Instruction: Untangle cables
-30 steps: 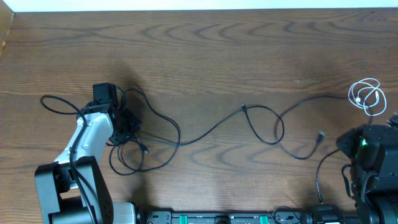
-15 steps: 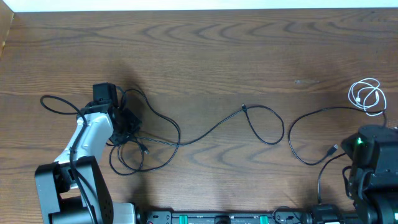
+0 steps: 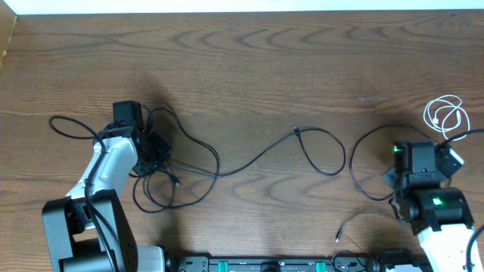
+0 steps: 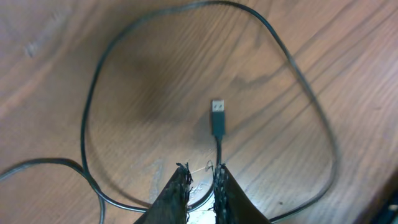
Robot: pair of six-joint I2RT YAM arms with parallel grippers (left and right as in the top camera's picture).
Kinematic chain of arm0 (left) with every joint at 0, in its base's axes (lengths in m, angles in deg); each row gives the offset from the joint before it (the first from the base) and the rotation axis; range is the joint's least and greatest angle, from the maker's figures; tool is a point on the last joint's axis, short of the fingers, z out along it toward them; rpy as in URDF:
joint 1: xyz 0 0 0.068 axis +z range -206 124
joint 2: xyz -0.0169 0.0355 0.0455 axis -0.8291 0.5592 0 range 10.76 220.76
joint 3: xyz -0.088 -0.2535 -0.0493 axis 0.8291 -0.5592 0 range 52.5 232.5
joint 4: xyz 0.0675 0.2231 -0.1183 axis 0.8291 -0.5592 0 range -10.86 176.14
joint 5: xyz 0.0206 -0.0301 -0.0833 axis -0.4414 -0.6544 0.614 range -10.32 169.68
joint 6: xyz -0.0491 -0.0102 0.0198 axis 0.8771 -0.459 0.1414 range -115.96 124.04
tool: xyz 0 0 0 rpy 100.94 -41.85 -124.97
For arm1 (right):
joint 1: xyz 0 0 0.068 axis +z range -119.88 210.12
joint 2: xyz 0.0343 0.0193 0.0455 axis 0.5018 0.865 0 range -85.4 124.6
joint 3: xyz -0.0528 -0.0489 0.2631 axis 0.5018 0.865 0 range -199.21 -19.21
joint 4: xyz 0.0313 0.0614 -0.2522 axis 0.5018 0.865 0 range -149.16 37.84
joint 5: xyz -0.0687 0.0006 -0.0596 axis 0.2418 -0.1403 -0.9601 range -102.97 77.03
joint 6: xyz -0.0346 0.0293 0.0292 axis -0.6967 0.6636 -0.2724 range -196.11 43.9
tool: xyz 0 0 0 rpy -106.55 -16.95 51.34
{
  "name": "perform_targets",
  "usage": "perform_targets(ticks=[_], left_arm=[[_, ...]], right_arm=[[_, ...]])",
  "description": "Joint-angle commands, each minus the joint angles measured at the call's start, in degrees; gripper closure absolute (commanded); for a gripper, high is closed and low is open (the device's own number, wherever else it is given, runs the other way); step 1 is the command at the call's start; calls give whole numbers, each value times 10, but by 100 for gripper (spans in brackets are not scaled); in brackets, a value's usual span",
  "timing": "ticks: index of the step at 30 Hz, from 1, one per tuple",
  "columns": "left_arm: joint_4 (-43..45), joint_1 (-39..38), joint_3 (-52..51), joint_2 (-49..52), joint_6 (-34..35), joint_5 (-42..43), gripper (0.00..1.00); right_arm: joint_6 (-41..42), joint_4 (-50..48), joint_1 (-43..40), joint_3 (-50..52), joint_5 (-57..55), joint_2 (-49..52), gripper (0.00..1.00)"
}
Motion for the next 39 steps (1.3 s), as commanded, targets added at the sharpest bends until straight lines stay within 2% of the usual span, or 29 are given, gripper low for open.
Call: perform_targets(ticks=[1,4,6,8,14,15,17,20,24,28,33,36,39], left_arm=[[0,2,-7,-3,3,-3,83],[0,2,-7,-3,3,-3,83],[0,2,-7,-3,3,-3,83],[0,2,-7,-3,3,-3,83],[0,2,-7,-3,3,-3,83],[0,2,-7,-3,3,-3,83],[0,2,-7,-3,3,-3,83],[0,2,-7,-3,3,-3,83],[0,2,-7,-3,3,-3,83],[0,2,-7,-3,3,-3,83],[0,2,-7,-3,3,-1,83],[0,2,-7,-3,3,-1,83],[0,2,-7,-3,3,-1,83]], right_arm=[[-8,-33,0,26,34,35,86],[-34,-68,0,40,64,69,70],[-52,-82,0,43,84,94,48],[-53,-84,0,43,97,119,33],[-53,-82,0,43,180,204,11],[-53,-77,0,43,198,217,12],[-53,-67,0,43,249,239,28],[-41,-42,0,43,347,262,40],[-3,4,-1,43,357,269,39],[72,72,-22,43,334,265,21],[101,106,-53,43,312,262,20],[171,108,-56,44,238,262,19],[290,108,-56,55,207,262,17]])
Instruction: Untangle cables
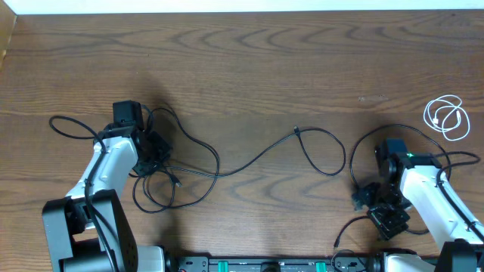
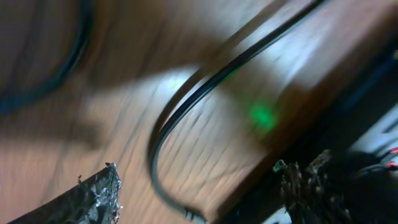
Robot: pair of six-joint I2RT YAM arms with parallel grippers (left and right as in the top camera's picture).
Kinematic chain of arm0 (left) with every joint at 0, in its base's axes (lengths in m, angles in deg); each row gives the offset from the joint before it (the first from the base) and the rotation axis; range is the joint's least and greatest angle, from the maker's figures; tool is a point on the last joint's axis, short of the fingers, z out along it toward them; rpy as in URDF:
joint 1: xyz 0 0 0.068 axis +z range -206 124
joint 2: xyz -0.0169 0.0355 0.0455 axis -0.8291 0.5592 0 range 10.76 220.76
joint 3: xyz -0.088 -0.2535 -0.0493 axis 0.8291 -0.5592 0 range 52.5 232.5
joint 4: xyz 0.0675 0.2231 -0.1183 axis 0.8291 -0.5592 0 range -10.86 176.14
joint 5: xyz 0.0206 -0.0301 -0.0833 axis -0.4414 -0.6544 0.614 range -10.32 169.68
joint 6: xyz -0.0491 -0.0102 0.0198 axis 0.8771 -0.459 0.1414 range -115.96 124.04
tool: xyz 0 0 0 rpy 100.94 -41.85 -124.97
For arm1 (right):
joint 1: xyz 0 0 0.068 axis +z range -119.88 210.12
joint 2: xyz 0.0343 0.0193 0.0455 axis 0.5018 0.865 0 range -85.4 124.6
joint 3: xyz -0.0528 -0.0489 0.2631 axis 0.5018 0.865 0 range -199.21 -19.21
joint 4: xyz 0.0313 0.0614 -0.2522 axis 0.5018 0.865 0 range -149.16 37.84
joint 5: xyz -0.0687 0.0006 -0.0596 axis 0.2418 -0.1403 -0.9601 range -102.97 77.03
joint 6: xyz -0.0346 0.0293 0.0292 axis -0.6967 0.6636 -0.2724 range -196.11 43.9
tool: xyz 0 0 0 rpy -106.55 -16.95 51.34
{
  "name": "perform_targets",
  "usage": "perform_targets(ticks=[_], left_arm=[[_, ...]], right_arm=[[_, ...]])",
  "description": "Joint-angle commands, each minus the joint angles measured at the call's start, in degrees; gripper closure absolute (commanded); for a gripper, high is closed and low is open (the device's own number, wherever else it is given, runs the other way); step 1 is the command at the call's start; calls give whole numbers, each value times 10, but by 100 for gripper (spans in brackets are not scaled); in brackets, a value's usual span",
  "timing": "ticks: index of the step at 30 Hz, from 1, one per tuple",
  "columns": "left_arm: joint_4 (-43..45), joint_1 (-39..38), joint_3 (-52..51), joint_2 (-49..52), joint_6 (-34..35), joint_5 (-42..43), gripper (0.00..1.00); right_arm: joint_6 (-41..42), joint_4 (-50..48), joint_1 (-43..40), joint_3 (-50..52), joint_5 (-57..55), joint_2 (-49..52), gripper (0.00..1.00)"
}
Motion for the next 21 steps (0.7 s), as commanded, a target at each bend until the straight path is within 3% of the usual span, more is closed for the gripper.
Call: perform_targets(ticks=[1,4,7,12,16,17,18,21], left_arm=[[0,2,-7,-3,3,-1,83],[0,2,-7,-3,3,-1,83],[1,2,-7,-3,3,-1,83],[1,2,-7,-3,3,-1,83],[1,2,-7,-3,3,-1,83],[1,2,-7,-3,3,-1,83],[0,2,-7,-3,3,-1,83],[0,2,-7,-3,3,-1,83]], right_arm=[[170,-1,-8,18,-63,-5,16],[233,-31,-8,40,-66,-5,11],[235,-102,-8,66,-76,-4,8],[235,-204,-8,105,-103,-4,14],[235,-268,-8,122,-160,-4,39],[235,-280,-8,123,-169,-4,57],[235,-287,-8,123,-169,-4,68],[235,-304,-8,123,-172,-4,86]])
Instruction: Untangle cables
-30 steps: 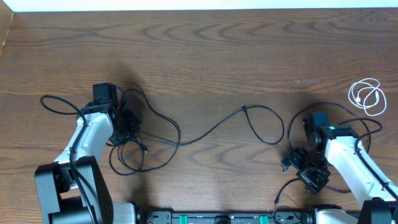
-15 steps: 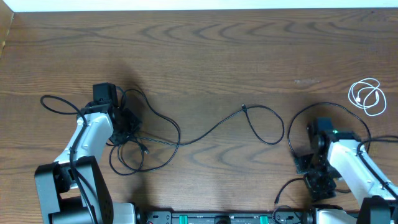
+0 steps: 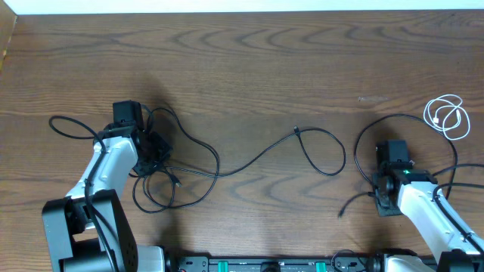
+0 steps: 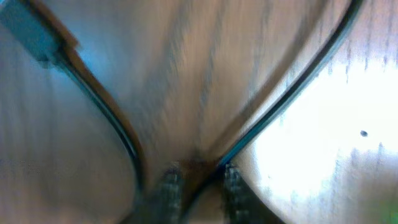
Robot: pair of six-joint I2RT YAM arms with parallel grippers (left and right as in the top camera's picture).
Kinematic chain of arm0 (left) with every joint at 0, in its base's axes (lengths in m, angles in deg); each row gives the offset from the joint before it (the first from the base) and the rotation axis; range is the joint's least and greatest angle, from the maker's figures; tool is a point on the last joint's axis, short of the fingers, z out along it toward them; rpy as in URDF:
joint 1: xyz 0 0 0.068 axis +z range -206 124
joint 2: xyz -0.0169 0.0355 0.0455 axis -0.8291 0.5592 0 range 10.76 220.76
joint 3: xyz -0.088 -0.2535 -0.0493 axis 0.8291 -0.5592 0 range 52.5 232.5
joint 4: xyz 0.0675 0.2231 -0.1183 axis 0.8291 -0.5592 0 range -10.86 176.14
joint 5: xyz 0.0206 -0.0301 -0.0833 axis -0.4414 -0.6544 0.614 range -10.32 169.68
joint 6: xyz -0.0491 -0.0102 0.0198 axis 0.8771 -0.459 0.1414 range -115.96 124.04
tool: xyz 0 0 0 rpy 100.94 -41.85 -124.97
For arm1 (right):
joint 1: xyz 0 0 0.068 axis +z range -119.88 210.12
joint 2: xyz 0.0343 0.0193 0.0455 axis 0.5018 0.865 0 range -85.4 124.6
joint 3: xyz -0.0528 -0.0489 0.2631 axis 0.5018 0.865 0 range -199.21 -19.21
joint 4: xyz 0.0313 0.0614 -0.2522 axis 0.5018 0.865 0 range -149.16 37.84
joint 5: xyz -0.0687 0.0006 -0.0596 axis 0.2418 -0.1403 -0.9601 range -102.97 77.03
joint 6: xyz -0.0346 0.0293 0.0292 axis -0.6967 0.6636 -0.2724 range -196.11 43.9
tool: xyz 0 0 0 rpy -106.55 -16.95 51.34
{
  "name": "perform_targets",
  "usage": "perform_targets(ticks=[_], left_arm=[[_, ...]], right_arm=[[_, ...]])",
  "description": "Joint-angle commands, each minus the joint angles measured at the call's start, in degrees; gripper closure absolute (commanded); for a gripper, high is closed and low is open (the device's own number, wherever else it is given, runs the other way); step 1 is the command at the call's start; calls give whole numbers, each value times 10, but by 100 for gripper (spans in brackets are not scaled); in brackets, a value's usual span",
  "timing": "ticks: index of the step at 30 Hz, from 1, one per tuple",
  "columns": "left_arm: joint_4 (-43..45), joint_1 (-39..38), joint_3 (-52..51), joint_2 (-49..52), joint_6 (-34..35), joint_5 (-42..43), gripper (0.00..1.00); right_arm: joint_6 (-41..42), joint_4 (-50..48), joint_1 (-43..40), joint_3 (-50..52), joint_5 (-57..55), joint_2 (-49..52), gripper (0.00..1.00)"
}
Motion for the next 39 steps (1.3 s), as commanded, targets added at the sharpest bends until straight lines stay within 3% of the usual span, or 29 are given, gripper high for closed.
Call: perform_targets(ticks=[1,4,7,17,20,24,26,28,33,39], left_arm=[[0,2,-7,-3,3,-1,83],[0,2,-7,-3,3,-1,83],[0,2,-7,-3,3,-1,83],[0,2,-7,-3,3,-1,83],[0,2,-7,-3,3,-1,83],[0,2,-7,-3,3,-1,83],[0,2,-7,-3,3,-1,83],[0,2,-7,-3,3,-1,83],[1,2,-7,-3,3,10,83],[1,2,-7,-3,3,9,83]], right_arm=[[12,-29,-8,36,0,26,89],[12,-74,-8,36,-37,26,92],[12,-109,-8,36,-46,26,86],[12,-176,-8,36,-105,26,85],[-5,-172,-8,36,-105,26,73],[-75,-170,-8,36,-127,23,44],[-75,-188,-8,36,-128,19,37],[-75,-207,-8,36,-129,19,36],[-75,-249,-8,36,-121,24,57],[-74,-278,-8,36,-117,59,66]])
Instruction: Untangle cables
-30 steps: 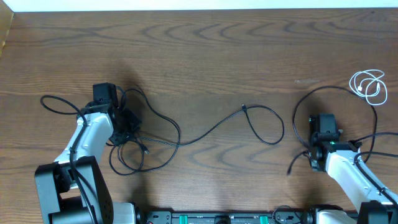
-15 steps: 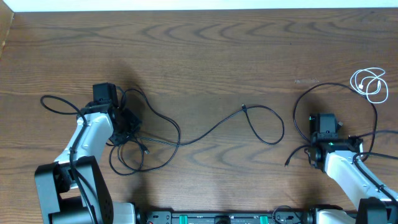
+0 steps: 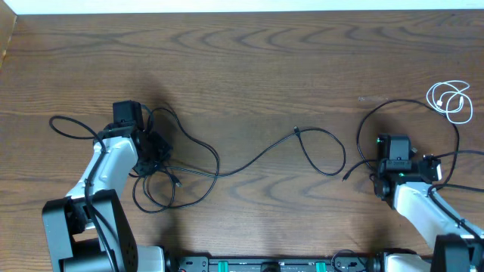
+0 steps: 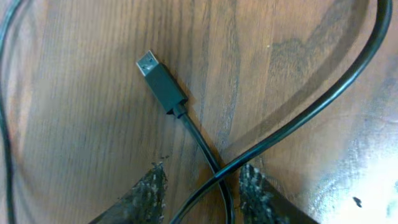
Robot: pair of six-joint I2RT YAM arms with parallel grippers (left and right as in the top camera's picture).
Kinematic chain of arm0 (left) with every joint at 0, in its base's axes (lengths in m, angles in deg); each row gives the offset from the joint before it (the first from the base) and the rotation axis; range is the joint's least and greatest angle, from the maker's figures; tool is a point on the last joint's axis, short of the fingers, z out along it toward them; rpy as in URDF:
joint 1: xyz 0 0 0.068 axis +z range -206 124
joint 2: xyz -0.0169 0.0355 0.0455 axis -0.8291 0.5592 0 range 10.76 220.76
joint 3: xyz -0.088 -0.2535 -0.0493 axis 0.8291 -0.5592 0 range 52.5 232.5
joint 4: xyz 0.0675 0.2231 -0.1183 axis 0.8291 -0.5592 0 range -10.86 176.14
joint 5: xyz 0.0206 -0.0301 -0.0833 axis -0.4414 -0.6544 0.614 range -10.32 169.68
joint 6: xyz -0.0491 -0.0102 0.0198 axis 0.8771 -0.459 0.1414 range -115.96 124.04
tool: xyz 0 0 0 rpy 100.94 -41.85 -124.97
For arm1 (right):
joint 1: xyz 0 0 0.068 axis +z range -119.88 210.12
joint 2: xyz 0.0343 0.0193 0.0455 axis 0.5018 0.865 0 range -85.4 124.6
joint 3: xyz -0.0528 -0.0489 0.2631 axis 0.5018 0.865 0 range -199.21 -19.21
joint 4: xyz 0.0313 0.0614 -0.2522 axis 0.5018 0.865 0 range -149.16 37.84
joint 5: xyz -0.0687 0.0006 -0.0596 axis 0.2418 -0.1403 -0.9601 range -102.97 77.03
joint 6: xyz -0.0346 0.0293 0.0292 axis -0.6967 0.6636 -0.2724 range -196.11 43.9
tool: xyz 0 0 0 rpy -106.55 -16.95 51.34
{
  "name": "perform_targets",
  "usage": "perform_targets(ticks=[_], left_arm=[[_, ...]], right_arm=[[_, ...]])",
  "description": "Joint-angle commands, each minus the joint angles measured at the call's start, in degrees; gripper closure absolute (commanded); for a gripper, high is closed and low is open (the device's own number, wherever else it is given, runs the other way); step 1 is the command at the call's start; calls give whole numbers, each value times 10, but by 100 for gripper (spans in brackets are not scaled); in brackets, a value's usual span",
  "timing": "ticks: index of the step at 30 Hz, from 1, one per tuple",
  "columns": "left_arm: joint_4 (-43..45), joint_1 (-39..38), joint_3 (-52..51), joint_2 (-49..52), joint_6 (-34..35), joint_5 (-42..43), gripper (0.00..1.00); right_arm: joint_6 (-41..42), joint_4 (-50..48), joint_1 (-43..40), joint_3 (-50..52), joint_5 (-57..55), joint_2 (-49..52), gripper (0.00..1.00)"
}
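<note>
A black cable [image 3: 261, 156] runs from a tangle [image 3: 155, 185] at the left to a loop at mid-table. My left gripper [image 3: 153, 155] sits on that tangle, and its jaws cannot be made out from above. A second black cable [image 3: 361, 132] loops at the right and ends in a USB plug [image 4: 160, 81]. My right gripper [image 4: 202, 171] is open low over the table. Two strands of this cable cross between its fingers [image 4: 151, 186]. From overhead the right gripper [image 3: 380, 181] lies just right of the plug end [image 3: 345, 177].
A small coiled white cable [image 3: 448, 102] lies at the far right, close to the table edge. The right-hand loop of black cable passes around and behind the right arm [image 3: 423, 208]. An equipment rail [image 3: 265, 264] runs along the front edge.
My right gripper sits farther from the front edge, and its fingers stand wider apart than 1.3 s ago. The plug end has moved the same way. The white coil has shifted slightly back. The left arm is unchanged.
At first my right gripper was narrow around the cable just behind the USB plug, at the far right. Then it was wide open near the front edge. Then its fingers were close together on crossing strands. Now it is open over that crossing. The left gripper stayed on the tangle.
</note>
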Motion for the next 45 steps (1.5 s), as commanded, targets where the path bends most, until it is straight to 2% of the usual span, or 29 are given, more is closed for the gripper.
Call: perform_targets(ticks=[1,6,8,9,10,14,20,27,29,30,31,32,36,38,42,45], left_arm=[[1,2,-7,-3,3,5,83],[1,2,-7,-3,3,5,83],[1,2,-7,-3,3,5,83],[1,2,-7,-3,3,5,83],[1,2,-7,-3,3,5,83],[1,2,-7,-3,3,5,83],[0,2,-7,-3,3,5,83],[1,2,-7,-3,3,5,83],[1,2,-7,-3,3,5,83],[1,2,-7,-3,3,5,83],[1,2,-7,-3,3,5,83],[1,2,-7,-3,3,5,83],[1,2,-7,-3,3,5,83],[1,2,-7,-3,3,5,83],[3,2,-7,-3,3,5,83],[3,2,-7,-3,3,5,83]], right_arm=[[-4,-10,-7,5,-7,34,67],[-4,-38,-9,5,-23,88,74],[-4,-53,-12,5,-46,106,86],[-4,-61,-15,5,-55,111,96],[-4,-72,-19,5,-63,115,99],[-15,-121,-59,5,-70,118,99],[-146,-188,-134,5,-69,118,99],[-275,-198,-192,4,-70,116,95],[-325,-198,-193,4,-69,100,90],[-340,-197,-192,4,-69,91,83],[-356,-197,-191,4,-69,78,70],[-369,-197,-190,4,-67,61,1],[-429,-174,-172,4,-61,-39,1],[-448,-152,-158,4,-14,-101,1],[-512,-111,-134,4,227,-224,1],[-551,-86,-121,5,422,-277,1]])
